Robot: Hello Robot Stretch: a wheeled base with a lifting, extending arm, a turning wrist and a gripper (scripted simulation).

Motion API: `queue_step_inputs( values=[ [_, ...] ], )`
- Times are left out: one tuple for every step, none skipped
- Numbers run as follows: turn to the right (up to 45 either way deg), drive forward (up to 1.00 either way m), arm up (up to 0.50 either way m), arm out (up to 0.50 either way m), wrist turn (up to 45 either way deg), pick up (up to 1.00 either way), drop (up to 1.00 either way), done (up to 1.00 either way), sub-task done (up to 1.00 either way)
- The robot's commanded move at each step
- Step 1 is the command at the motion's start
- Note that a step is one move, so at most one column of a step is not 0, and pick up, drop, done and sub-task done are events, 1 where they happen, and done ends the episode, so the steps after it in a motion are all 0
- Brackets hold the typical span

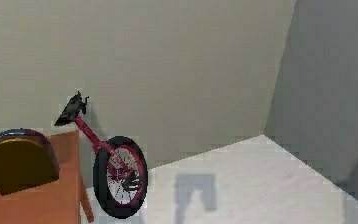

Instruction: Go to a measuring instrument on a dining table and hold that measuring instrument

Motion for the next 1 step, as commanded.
queue_step_inputs(
  values=[
    [45.0, 0.00, 0.00, 0.00, 0.0, 0.00, 0.00, 0.00, 0.00]
  ],
)
